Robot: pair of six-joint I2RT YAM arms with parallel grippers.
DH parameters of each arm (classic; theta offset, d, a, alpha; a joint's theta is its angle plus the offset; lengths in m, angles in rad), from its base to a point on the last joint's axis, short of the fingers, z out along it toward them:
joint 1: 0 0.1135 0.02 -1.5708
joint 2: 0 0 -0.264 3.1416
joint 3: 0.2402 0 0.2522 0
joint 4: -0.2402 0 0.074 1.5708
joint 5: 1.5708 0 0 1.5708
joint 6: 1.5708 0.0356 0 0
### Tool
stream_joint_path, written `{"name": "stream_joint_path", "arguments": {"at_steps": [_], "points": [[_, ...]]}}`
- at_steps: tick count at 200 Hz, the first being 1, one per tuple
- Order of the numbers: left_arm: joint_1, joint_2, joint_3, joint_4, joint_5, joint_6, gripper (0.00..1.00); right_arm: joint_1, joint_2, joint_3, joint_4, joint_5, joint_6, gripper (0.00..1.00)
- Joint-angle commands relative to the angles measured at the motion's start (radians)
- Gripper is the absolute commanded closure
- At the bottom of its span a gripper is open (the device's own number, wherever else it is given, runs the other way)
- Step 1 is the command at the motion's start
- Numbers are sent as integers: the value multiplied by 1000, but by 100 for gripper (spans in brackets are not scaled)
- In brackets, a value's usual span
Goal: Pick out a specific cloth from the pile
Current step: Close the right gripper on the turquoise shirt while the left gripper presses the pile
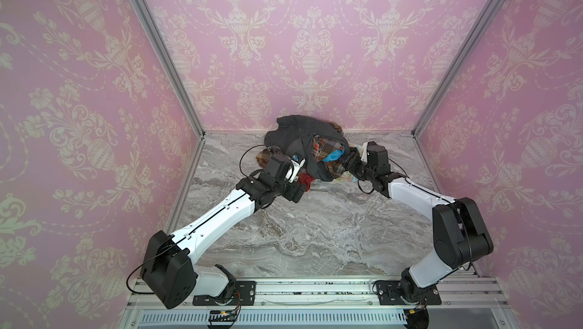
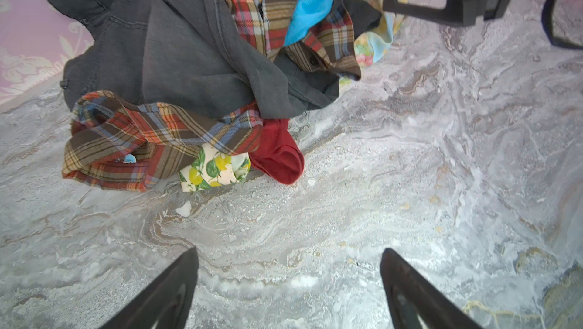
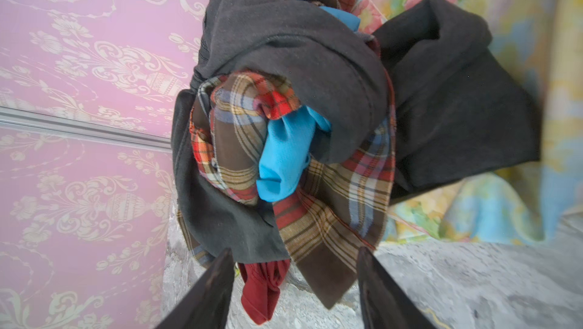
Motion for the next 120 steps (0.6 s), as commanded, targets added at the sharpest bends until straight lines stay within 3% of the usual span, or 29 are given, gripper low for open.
{"name": "stream_joint_path", "arguments": {"at_steps": [1,83,100,120], "points": [[-7,-56,-54,43,103,61,7,15,37,37,60,-44,66,40],[-13,-80,-93,79,80,45,8,44,188,148,71,-20,107,50],[-13,-89,-98,86,75,47,8,44,214,191,53,0,94,59],[-13,-96,-103,88,69,50,8,44,241,235,30,14,79,79]]}}
